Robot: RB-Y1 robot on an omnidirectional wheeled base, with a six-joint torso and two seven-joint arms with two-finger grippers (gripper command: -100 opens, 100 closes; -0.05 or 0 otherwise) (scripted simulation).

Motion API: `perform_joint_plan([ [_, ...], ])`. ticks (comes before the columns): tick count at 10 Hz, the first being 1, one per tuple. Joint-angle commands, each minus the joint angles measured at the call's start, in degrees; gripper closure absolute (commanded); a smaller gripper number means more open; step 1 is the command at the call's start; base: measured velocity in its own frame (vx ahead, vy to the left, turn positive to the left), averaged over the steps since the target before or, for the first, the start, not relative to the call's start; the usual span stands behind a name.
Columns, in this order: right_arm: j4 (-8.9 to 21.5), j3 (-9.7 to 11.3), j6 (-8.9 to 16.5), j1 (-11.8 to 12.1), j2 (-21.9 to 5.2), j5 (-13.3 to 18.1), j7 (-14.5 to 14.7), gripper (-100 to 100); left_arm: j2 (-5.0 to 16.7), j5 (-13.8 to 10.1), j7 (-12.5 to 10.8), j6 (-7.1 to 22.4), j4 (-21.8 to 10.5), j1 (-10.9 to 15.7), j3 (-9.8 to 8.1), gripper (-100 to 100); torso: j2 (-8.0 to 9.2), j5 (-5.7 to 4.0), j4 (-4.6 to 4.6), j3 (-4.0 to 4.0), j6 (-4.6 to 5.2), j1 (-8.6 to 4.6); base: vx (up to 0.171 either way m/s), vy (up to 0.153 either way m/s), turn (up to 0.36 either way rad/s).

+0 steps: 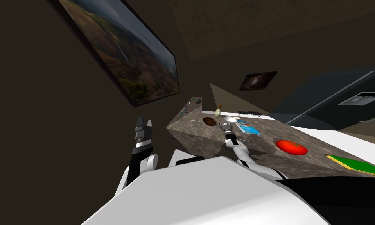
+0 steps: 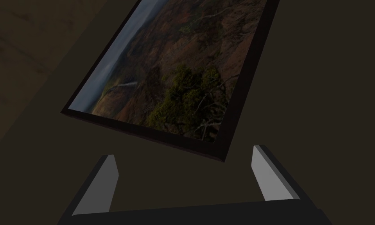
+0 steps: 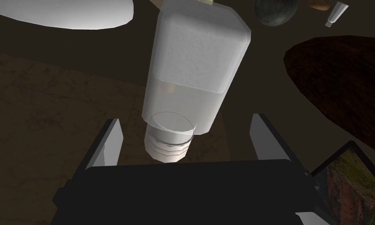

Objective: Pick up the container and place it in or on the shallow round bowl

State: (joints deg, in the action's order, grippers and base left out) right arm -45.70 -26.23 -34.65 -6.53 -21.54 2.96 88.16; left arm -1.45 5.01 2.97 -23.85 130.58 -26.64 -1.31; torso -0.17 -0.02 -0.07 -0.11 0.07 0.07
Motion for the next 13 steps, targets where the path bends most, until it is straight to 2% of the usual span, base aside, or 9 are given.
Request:
perform_joint_plan([
  [1, 1.8, 1.1, -0.8, -1.1, -1.1, 0.1, -0.9, -100, 0.0, 0.0, 0.0, 0.0, 0.0, 0.0, 0.0, 0, 0.0, 0.0, 0.0, 0.0, 0.0, 0.0, 0.031, 0.04, -0.116],
  [5, 5.6, 3.7, -2.3, -3.2, -3.6, 0.3, -3.0, -100, 0.0, 0.0, 0.0, 0.0, 0.0, 0.0, 0.0, 0, 0.0, 0.0, 0.0, 0.0, 0.0, -0.01, 0.033, 0.042, -0.122],
  [6, 5.4, 3.2, -2.2, -3.1, -3.3, 0.3, -2.5, -100, 0.0, 0.0, 0.0, 0.0, 0.0, 0.0, 0.0, 0, 0.0, 0.0, 0.0, 0.0, 0.0, -0.02, 0.01, 0.016, -0.03],
  [7, 5.6, 3.3, -2.4, -3.2, -3.3, 0.3, -2.6, 100, 0.0, 0.0, 0.0, 0.0, 0.0, 0.0, 0.0, 0, 0.07, -0.02, 0.01, 0.04, -0.02, -0.1, 0.0, 0.0, 0.0],
  [11, 5.5, 3.2, -2.5, -3.2, -3.5, 0.3, -2.6, 100, 0.0, 0.0, 0.0, 0.0, 0.0, 0.0, 0.0, 0, -0.07, -0.24, -0.11, -0.1, -0.09, -0.33, 0.0, -0.001, -0.005],
  [12, 5.5, 3.2, -2.5, -3.2, -3.5, 0.3, -2.6, 0, 0.0, 0.0, 0.0, 0.0, 0.0, 0.0, 0.0, 0, -0.09, -0.25, -0.12, -0.11, -0.1, -0.34, 0.0, 0.0, 0.0],
  [13, 3.7, 2.4, -1.6, -2.1, -2.4, 0.2, -1.9, 100, 0.0, 0.0, 0.0, 0.0, 0.0, 0.0, 0.0, 0, -0.11, -0.26, -0.12, -0.12, -0.1, -0.35, -0.028, -0.047, 0.174],
])
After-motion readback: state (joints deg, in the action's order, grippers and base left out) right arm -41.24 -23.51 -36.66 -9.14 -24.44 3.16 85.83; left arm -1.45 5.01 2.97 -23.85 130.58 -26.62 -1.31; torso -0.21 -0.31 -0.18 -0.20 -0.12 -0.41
